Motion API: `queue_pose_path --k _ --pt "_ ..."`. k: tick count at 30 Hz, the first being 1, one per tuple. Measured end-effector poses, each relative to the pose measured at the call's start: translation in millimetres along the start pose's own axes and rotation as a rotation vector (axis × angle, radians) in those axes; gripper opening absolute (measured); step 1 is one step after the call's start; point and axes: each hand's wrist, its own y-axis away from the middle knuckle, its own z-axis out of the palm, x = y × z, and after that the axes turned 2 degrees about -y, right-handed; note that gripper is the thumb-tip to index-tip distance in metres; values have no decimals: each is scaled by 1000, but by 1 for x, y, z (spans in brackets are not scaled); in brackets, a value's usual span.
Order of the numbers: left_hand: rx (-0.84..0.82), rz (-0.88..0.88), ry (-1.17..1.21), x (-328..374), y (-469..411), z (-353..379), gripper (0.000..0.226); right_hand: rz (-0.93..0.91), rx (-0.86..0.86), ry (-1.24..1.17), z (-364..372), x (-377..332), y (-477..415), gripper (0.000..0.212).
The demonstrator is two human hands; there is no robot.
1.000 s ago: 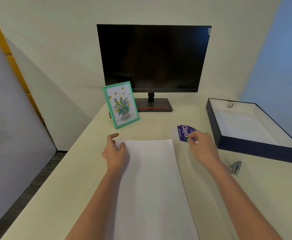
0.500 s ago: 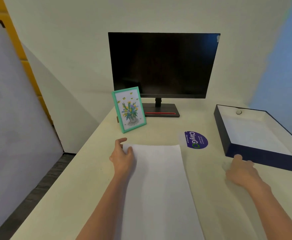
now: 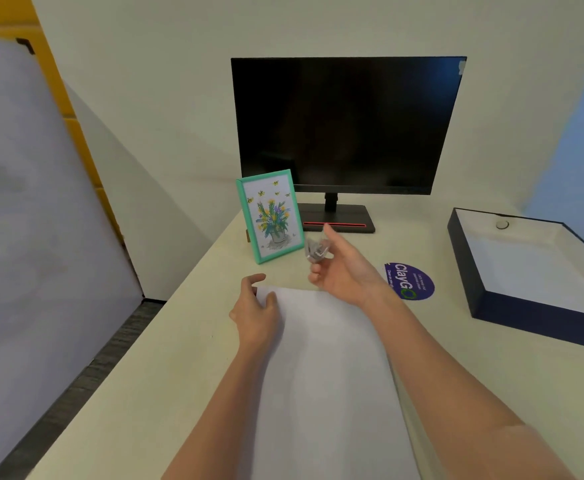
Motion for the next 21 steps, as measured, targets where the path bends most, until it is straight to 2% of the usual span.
queue_pose_path --k 6,8,14,18,21 --pt "3 26 -7 0 -3 -1 35 -70 109 540 6 17 -31 19" --pt "7 17 7 0 -2 -1 35 -113 120 649 3 19 -36 13" --pt "4 44 10 2 0 -2 34 -30 88 700 6 26 -45 26" --pt "7 37 10 3 0 -2 34 22 72 486 14 27 -50 31" --pt "4 51 2 5 1 -3 35 52 131 524 20 24 -52 30"
